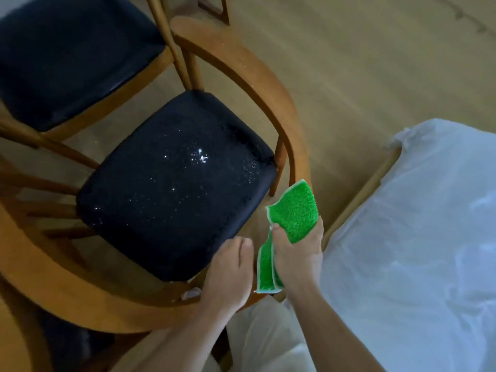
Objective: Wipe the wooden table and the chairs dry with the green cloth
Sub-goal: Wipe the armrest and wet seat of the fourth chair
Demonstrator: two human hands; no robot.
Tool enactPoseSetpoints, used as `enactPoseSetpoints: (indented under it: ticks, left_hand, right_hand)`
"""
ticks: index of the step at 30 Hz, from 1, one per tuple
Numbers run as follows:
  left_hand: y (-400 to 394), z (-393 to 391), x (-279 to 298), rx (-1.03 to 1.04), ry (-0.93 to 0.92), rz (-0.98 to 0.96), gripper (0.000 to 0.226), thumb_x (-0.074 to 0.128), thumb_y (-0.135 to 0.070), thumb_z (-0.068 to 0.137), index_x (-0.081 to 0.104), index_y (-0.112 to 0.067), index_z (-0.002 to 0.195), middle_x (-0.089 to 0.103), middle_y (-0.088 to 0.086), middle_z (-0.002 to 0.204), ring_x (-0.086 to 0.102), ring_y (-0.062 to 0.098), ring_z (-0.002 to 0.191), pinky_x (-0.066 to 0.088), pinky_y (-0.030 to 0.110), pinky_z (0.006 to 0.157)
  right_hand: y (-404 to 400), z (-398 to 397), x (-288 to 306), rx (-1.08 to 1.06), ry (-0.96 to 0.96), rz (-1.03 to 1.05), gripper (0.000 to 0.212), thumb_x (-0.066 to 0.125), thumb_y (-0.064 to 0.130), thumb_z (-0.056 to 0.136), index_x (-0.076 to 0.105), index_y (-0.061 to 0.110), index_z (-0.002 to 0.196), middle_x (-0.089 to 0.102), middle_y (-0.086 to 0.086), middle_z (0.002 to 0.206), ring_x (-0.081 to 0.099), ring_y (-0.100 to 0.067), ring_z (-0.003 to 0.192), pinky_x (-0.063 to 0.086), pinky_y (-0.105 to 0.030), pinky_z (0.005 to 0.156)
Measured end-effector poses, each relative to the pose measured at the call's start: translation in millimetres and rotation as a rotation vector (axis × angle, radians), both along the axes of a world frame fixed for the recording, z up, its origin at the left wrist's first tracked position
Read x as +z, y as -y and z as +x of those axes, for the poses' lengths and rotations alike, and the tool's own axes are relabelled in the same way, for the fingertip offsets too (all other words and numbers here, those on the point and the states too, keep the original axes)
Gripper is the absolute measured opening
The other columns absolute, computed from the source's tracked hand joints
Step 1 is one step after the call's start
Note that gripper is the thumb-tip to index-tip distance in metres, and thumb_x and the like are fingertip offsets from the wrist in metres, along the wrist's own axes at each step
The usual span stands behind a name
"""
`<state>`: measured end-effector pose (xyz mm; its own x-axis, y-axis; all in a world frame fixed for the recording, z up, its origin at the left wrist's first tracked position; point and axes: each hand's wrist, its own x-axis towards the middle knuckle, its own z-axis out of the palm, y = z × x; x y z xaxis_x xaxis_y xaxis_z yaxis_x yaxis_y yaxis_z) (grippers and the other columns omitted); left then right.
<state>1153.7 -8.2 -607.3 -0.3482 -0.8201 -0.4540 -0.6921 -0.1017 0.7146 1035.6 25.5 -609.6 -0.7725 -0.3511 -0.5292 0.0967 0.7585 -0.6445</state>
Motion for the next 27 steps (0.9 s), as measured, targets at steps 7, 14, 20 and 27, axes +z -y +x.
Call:
enactPoseSetpoints:
  ticks: [7,14,20,27]
  left_hand:
    - [13,-78,13,-0.001,-0.131,0.062,0.026,0.036,-0.036,0.099,0.053,-0.024,0.115,0.063,-0.007,0.105,0.057,0.007,0.099,0.047,0.033,0.086]
    - [28,-71,20,-0.239,0.050,0.126,0.020,0.052,-0.045,0.090,0.061,-0.027,0.093,0.065,-0.010,0.084,0.061,0.007,0.078,0.053,0.038,0.075]
    - [59,-71,40,-0.508,0.112,0.292,0.038,0.060,-0.056,0.080,0.064,-0.020,0.090,0.067,-0.003,0.089,0.063,0.013,0.083,0.053,0.037,0.077]
    - [94,-110,33,-0.551,0.329,0.365,0.050,0.046,-0.055,0.092,0.044,-0.018,0.058,0.045,0.000,0.054,0.047,0.014,0.051,0.032,0.029,0.050]
  right_hand:
    - [56,-89,-22,0.192,0.196,-0.040,0.063,0.048,0.062,0.087,0.045,0.021,0.134,0.062,0.007,0.119,0.061,-0.015,0.099,0.049,-0.034,0.081]
    - [28,-71,-17,0.195,0.203,-0.170,0.058,0.027,0.057,0.094,0.011,0.046,0.150,0.031,0.006,0.155,0.039,-0.018,0.135,0.037,-0.042,0.106]
    - [-3,-41,0,-0.244,0.682,-0.194,0.039,0.042,0.041,0.100,0.069,0.014,0.103,0.072,-0.013,0.100,0.068,-0.026,0.095,0.054,-0.045,0.088]
    - [38,-83,-36,-0.354,0.817,-0.148,0.049,0.038,0.051,0.099,0.065,0.013,0.114,0.073,-0.013,0.091,0.072,-0.028,0.078,0.058,-0.042,0.070]
